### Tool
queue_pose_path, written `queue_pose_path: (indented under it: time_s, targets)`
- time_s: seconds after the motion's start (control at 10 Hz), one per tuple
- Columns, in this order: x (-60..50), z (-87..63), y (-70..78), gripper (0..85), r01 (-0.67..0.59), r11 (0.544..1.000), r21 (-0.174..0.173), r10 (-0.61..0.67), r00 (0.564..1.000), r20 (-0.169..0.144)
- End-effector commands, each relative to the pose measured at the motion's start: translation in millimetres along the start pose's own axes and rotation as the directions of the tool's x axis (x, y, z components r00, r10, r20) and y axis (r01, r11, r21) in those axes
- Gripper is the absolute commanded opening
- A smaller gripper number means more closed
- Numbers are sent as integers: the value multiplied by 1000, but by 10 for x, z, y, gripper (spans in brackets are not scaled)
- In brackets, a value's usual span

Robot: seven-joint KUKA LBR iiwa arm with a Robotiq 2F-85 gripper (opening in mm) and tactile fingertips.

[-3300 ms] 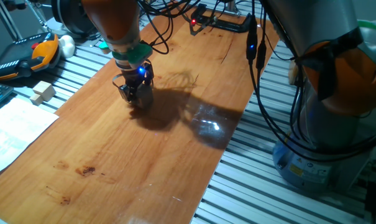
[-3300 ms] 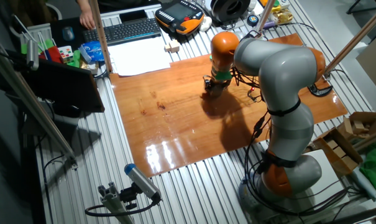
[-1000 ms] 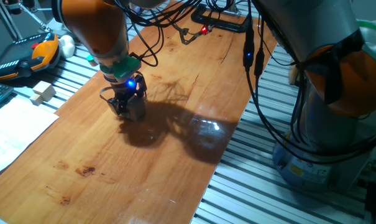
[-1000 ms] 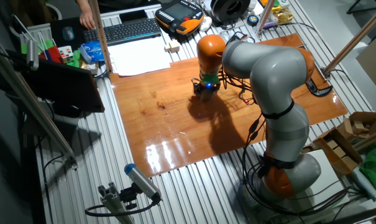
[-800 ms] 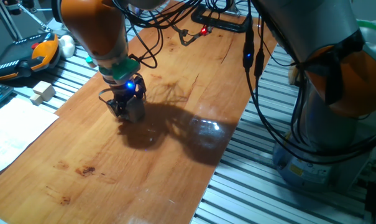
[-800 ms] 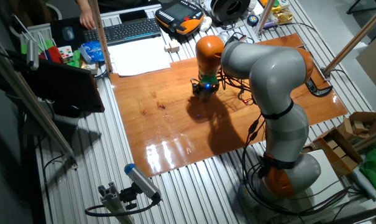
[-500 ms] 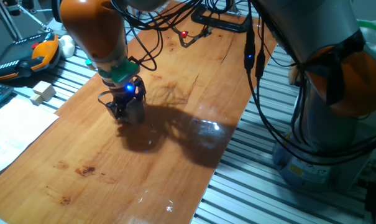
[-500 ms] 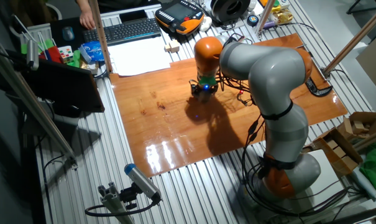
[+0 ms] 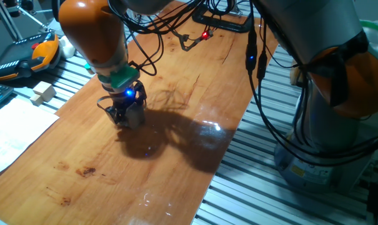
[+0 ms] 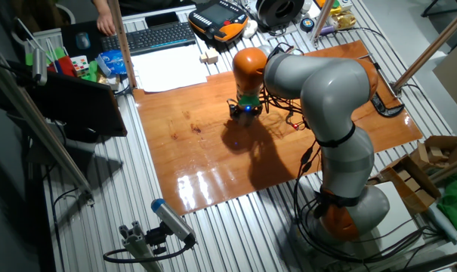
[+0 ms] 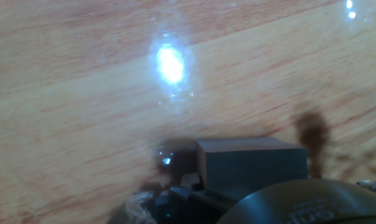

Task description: Hold a small block with the gripper and sweep it from left to right on the table

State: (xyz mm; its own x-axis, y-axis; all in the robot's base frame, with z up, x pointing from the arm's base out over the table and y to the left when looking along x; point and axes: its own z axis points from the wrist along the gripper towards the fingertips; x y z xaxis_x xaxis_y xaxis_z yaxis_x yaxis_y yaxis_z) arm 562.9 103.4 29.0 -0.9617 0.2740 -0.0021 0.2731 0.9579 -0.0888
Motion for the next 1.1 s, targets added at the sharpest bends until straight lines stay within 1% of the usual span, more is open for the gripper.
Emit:
queue_pose_path:
  time_s: [0.0, 0.7, 1.0]
  targets:
    - [7, -8, 19, 653, -4, 1000, 1, 4, 1000, 3]
    - [147, 25, 168, 657, -31, 1000, -3, 31, 999, 15]
    - [156, 19, 173, 670, -39, 999, -9, 39, 999, 7]
